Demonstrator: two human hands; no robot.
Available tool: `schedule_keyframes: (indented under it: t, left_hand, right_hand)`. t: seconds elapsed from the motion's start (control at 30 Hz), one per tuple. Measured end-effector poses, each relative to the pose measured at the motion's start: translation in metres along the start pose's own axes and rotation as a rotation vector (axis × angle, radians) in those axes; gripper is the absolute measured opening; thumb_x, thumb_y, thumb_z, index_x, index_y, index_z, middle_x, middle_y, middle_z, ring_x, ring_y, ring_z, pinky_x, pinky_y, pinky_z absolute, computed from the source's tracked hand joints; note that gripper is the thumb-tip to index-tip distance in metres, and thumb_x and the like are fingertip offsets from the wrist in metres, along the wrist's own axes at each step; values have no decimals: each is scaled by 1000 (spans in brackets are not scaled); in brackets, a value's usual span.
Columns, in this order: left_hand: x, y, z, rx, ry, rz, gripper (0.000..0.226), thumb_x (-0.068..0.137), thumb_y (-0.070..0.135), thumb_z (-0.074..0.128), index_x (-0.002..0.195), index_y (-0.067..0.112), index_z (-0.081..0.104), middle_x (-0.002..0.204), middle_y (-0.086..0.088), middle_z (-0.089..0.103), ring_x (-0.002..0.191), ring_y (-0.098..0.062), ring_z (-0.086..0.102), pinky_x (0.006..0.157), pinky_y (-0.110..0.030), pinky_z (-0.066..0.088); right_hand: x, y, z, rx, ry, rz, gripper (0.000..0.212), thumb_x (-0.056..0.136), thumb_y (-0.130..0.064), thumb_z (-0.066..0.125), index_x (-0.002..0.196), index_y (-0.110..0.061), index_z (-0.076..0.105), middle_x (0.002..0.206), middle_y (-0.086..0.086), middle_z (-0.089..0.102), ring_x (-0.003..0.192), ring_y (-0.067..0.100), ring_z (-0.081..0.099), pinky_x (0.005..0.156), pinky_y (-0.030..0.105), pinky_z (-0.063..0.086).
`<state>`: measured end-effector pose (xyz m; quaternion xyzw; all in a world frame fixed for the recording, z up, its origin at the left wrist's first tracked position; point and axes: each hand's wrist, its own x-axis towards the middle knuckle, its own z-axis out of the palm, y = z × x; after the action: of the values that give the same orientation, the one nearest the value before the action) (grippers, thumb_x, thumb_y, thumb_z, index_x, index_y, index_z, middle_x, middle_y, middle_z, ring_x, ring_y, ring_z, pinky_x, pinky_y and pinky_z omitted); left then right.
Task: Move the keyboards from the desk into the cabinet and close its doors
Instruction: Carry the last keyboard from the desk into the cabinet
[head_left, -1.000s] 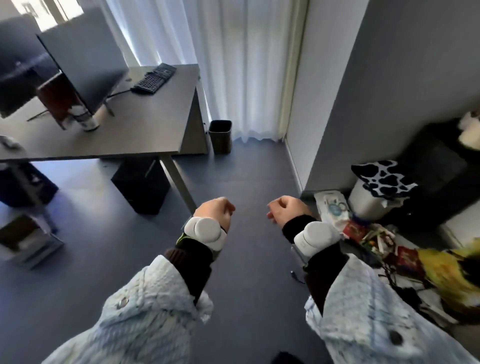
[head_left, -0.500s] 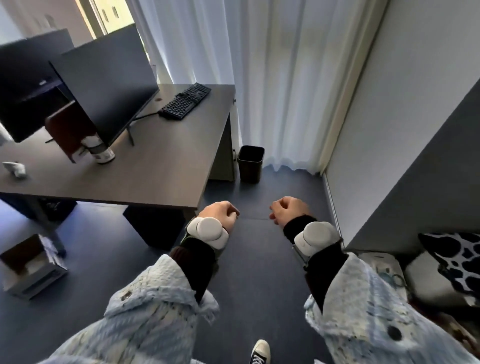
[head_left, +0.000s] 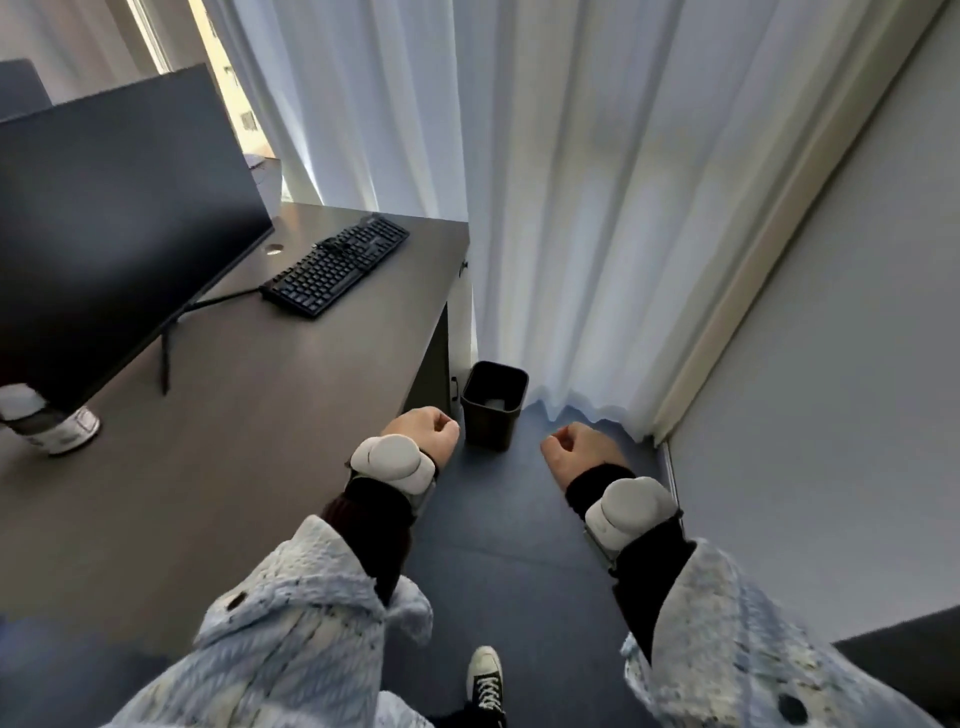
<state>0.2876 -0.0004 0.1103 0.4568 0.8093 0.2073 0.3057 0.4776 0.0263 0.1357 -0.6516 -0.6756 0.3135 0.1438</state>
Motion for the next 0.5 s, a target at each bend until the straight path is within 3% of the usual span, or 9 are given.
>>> schedule_keyframes:
  t: [0.13,0.37,0.5]
  left_hand:
    - [88,39,-18,-162,18,-25,34,86,28,44,102,13,71,109,-10,74,102,-32,69,94,-40,53]
    - [227,73,-46,-113,51,-126,32,86,30,44,103,15,68,110,-6,73,102,-29,68,96,-39,51]
    - [313,71,-65,-140,194,-293,30,89,26,46,104,12,67,114,-11,72,104,-32,67,94,-36,51]
  right_hand:
    - [90,-37,-24,-9,14,-57,28,88,-32,48,102,-13,62,108,9,69,102,28,62,75,24,38]
    - [257,-83,-31,44,-74,-64,30,88,-32,47,107,-13,60,112,7,66,104,28,60,83,28,42]
    - [374,-129,-15,47,-169,-167,30,87,-30,48,108,-12,60,115,7,65,105,26,59,81,26,40]
